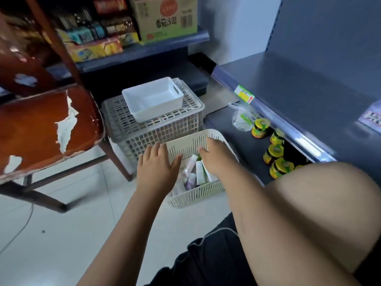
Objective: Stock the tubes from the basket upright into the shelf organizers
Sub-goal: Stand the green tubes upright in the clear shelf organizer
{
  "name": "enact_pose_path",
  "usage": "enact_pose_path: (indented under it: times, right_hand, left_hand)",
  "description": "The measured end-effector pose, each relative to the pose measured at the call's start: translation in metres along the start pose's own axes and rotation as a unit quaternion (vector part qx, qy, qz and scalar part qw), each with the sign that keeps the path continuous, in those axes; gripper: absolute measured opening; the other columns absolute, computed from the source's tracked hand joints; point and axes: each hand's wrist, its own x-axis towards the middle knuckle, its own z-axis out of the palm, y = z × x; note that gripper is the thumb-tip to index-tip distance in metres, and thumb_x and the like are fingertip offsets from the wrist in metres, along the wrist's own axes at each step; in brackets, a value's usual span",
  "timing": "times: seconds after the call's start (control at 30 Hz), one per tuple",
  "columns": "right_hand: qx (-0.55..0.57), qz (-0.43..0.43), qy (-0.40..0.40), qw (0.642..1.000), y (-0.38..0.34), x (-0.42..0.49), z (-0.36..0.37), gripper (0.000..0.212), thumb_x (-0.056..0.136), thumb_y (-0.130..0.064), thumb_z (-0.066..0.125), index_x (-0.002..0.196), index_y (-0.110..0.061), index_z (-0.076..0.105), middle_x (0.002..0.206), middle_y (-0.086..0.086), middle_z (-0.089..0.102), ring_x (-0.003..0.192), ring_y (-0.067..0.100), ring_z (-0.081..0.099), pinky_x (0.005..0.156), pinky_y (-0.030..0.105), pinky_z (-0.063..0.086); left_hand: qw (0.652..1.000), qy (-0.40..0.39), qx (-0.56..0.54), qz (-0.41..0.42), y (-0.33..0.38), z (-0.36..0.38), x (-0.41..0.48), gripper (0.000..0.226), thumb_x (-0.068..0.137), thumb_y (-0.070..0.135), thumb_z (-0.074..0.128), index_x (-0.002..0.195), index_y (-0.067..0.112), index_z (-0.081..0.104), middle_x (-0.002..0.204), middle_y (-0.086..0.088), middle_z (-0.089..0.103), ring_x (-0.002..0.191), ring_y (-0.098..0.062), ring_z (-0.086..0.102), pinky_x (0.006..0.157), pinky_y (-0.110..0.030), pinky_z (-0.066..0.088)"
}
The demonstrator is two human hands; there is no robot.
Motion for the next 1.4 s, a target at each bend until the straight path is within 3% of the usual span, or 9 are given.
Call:
enact_pose_path:
  times: [0.17,0.37,0.5,0.63,0.83,0.9,1.0,1.17,1.4]
  right_hand:
    - [0.078,0.107,-0.001,0.991,-0.011,0.035,0.015,0.045,0.104,-0.038,0.042,0.135,-0.007,0.053,0.135,0.016,0.058,0.119,0.035,0.057,0.081,0.034,0.038]
    - [0.172,0.180,-0.001,0.969,0.004,0.079,0.035,0.046,0.103,-0.040,0.042,0.137,-0.010,0.052,0.131,0.010,0.061,0.112,0.032,0.060,0.084,0.035,0.045]
    - [0.150,0.217,-0.011,0.965,0.043,0.110,0.050,0.032,0.105,-0.031,0.041,0.121,-0.010,0.060,0.107,0.006,0.061,0.082,0.024,0.055,0.069,0.030,0.040]
    - [0.188,0.269,0.010,0.945,0.085,0.150,0.072,0.032,0.101,-0.019,0.044,0.118,-0.004,0.066,0.119,0.017,0.067,0.098,0.031,0.059,0.078,0.029,0.039]
    - [0.257,0.312,0.011,0.915,0.114,0.222,0.139,0.034,0.104,-0.023,0.042,0.117,-0.004,0.067,0.112,0.017,0.070,0.105,0.034,0.066,0.090,0.040,0.055]
    - [0.287,0.317,-0.001,0.904,0.123,0.246,0.164,0.028,0.102,-0.016,0.041,0.100,-0.007,0.068,0.100,0.014,0.070,0.098,0.031,0.066,0.086,0.037,0.053]
    - [0.218,0.289,-0.008,0.932,0.141,0.269,0.184,0.024,0.101,-0.012,0.044,0.099,-0.006,0.068,0.105,0.014,0.069,0.093,0.028,0.061,0.074,0.027,0.039]
    - [0.076,0.258,0.014,0.963,0.171,0.295,0.201,0.025,0.098,-0.010,0.049,0.114,-0.005,0.067,0.114,0.016,0.069,0.108,0.034,0.065,0.077,0.032,0.045]
    - [-0.046,0.291,-0.011,0.956,0.174,0.301,0.207,0.019,0.097,-0.006,0.051,0.104,-0.008,0.069,0.109,0.011,0.070,0.103,0.032,0.067,0.067,0.033,0.040]
  left_hand:
    - [1.000,-0.009,-0.010,-0.011,-0.020,0.024,0.004,0.068,0.101,0.063,0.034,0.149,0.015,0.041,0.158,-0.006,0.042,0.150,-0.028,0.030,0.123,-0.047,0.024]
    - [0.997,-0.063,-0.032,-0.018,-0.017,0.079,0.032,0.063,0.101,0.059,0.037,0.146,0.016,0.044,0.156,-0.003,0.044,0.150,-0.027,0.031,0.122,-0.047,0.025]
    - [0.991,-0.120,-0.057,-0.028,-0.003,0.126,0.064,0.059,0.101,0.056,0.037,0.142,0.016,0.048,0.151,-0.004,0.049,0.146,-0.027,0.036,0.122,-0.047,0.025]
    - [0.977,-0.187,-0.089,-0.045,0.021,0.171,0.107,0.054,0.103,0.052,0.040,0.140,0.014,0.050,0.149,-0.005,0.050,0.140,-0.027,0.041,0.113,-0.045,0.032]
    - [0.977,-0.199,-0.080,-0.003,0.045,0.237,0.186,0.041,0.099,0.034,0.054,0.133,0.011,0.055,0.138,-0.012,0.056,0.132,-0.032,0.048,0.107,-0.043,0.042]
    - [0.970,-0.226,-0.085,-0.010,0.049,0.260,0.210,0.033,0.098,0.029,0.054,0.126,0.012,0.059,0.131,-0.014,0.059,0.123,-0.036,0.055,0.100,-0.045,0.048]
    - [0.966,-0.256,-0.043,-0.013,0.046,0.288,0.230,0.033,0.098,0.028,0.051,0.126,0.010,0.059,0.126,-0.019,0.062,0.115,-0.040,0.061,0.096,-0.047,0.051]
    - [0.963,-0.263,0.054,0.002,0.054,0.320,0.245,0.031,0.100,0.030,0.047,0.123,0.015,0.062,0.118,-0.016,0.069,0.109,-0.037,0.065,0.088,-0.044,0.053]
    - [0.945,-0.296,0.138,0.002,0.059,0.337,0.245,0.028,0.099,0.013,0.048,0.117,0.015,0.069,0.118,-0.008,0.070,0.109,-0.031,0.067,0.075,-0.039,0.048]
